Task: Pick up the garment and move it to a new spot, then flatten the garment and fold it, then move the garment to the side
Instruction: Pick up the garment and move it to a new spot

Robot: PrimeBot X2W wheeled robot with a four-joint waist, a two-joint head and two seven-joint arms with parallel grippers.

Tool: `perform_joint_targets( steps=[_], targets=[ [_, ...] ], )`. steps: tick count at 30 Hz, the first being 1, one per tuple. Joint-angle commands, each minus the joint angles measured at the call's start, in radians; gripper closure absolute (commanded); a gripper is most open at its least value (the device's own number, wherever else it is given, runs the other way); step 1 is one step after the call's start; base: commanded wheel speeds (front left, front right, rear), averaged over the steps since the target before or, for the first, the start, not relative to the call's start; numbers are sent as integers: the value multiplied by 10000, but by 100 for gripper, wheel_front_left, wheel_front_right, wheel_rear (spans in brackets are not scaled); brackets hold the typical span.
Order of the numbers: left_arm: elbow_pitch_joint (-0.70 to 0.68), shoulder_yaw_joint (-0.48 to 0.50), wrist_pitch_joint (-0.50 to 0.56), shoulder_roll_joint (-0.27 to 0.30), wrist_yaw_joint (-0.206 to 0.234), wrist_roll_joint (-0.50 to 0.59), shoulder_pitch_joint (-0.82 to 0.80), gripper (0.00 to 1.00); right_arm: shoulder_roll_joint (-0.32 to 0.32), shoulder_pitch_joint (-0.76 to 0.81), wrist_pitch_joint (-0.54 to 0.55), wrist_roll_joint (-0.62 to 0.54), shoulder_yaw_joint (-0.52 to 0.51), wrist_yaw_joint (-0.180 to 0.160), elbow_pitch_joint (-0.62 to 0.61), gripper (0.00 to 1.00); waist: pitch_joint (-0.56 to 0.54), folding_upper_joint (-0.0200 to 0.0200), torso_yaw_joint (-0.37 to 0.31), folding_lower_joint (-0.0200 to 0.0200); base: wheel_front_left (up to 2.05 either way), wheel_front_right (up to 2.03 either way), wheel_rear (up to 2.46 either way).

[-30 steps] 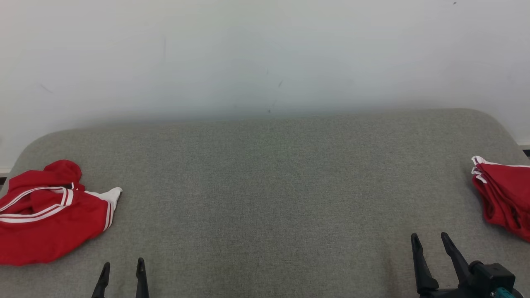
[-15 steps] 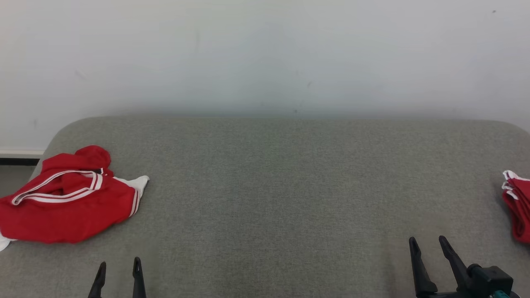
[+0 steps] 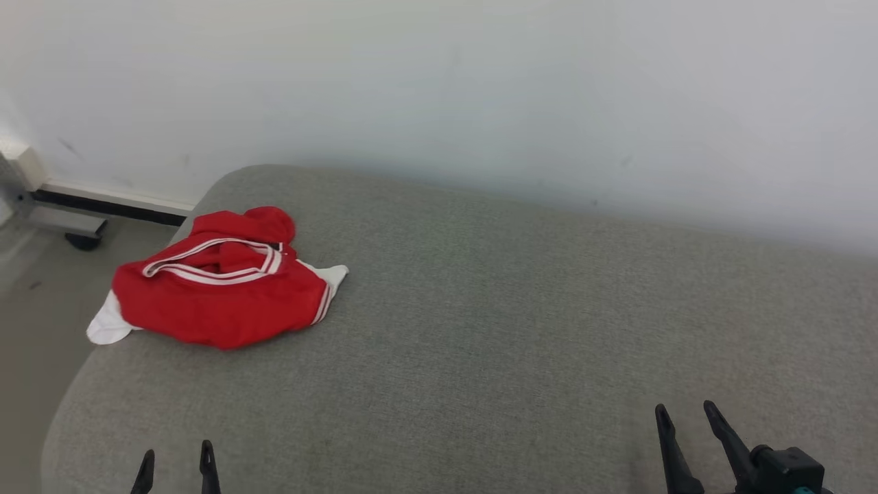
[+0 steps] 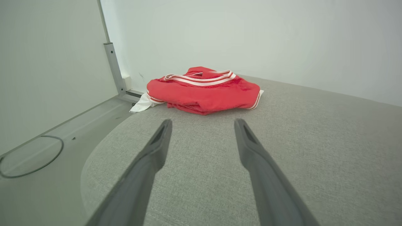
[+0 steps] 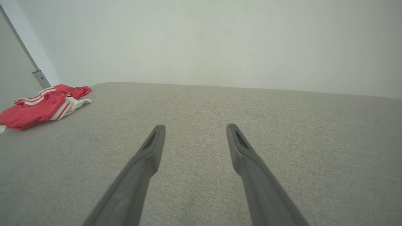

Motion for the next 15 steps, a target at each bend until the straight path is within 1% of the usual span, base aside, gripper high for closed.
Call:
perform_joint_targets(
  steps=[1, 2, 3, 7, 8, 15],
  targets=[
    [-22, 67, -30, 34, -3, 66, 138, 0, 89, 74, -14, -58, 64, -22, 25, 0, -113, 0, 880, 0, 0, 0, 0],
    [-35, 78, -31, 33, -5, 83, 170, 0, 78, 65, -23, -72, 91, -22, 43, 0, -123, 0, 1024, 0, 0, 0, 0],
    [-35, 78, -31, 33, -5, 83, 170, 0, 78, 65, -23, -72, 91, -22, 43, 0, -123, 0, 1024, 0, 0, 0, 0],
    [-74, 189, -31, 40, -2, 118, 224, 0, 91, -27, -45, -99, 251, -22, 148, 0, -157, 0, 1528, 0, 0, 0, 0],
    [-94, 262, -31, 56, 30, 148, 245, 0, 183, -42, -64, -60, 299, -22, 187, 0, -176, 0, 1727, 0, 0, 0, 0],
    [-74, 437, -31, 68, 14, 183, 264, 0, 248, -110, -109, 15, 430, -22, 293, 0, -189, 0, 2063, 0, 0, 0, 0]
  ],
)
